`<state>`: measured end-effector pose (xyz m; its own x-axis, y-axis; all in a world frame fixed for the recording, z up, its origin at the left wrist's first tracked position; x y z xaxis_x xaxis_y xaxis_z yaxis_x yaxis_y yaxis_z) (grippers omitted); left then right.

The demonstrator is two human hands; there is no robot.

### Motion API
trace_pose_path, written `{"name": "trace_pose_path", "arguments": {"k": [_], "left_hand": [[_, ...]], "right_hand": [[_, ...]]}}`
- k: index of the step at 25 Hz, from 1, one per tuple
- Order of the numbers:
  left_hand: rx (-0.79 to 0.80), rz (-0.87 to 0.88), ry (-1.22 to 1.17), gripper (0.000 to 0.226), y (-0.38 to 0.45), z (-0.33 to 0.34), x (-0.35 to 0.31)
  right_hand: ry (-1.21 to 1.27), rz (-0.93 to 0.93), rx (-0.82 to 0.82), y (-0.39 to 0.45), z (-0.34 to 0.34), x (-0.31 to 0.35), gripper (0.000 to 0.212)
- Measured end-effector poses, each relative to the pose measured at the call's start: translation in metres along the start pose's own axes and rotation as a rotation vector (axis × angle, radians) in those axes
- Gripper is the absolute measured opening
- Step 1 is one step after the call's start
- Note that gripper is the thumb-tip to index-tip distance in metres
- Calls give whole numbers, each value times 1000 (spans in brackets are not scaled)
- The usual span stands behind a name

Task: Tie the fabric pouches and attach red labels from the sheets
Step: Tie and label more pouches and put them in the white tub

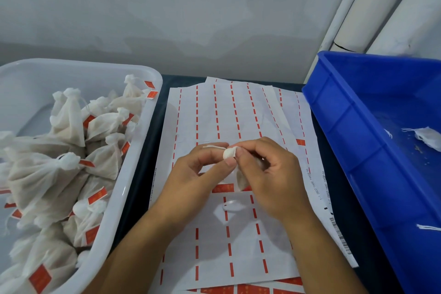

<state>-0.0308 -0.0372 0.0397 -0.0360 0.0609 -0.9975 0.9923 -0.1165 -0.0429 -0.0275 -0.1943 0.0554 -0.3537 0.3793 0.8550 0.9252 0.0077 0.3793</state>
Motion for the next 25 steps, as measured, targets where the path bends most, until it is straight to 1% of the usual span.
{"name": "trace_pose_path", "arguments": {"k": [3,6,10,16,18,21,23,25], "left_hand": [[-88,1,12,32,0,2,1],[-171,-12,16,30,-1,5,3],[-195,-40,-93,30,-1,5,6],[-263,-77,-90,30,1,-2,5],[-272,-91,-86,24,1,-3,6],[-260,-110,-92,9,1,0,8],[-252,-130,-77,7,1,1,8],[-231,-139,-94,10,1,1,8]], "right_hand": [[40,86,-51,-2,8,-5,11],[27,119,-71,-4,14,-8,12],[44,158,-47,-5,18,-9,14],[87,187,-47,-4,17,-8,16],[127,219,-41,-4,17,-9,17],[227,322,-11,-4,18,-12,23],[328,434,35,-3,20,-16,28],[485,543,86,-4,23,-21,35]]}}
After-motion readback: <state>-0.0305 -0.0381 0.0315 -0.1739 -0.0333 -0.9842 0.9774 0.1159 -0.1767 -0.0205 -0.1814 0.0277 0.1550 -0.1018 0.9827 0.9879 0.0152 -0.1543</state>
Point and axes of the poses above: each hand's wrist, its own y-axis towards the middle knuckle, its own z-axis out of the palm, x = y × z, the point moved 4 cm from there along y, towards the middle knuckle, and after that the axes turned 1 degree about -x, right-handed, at the moved point
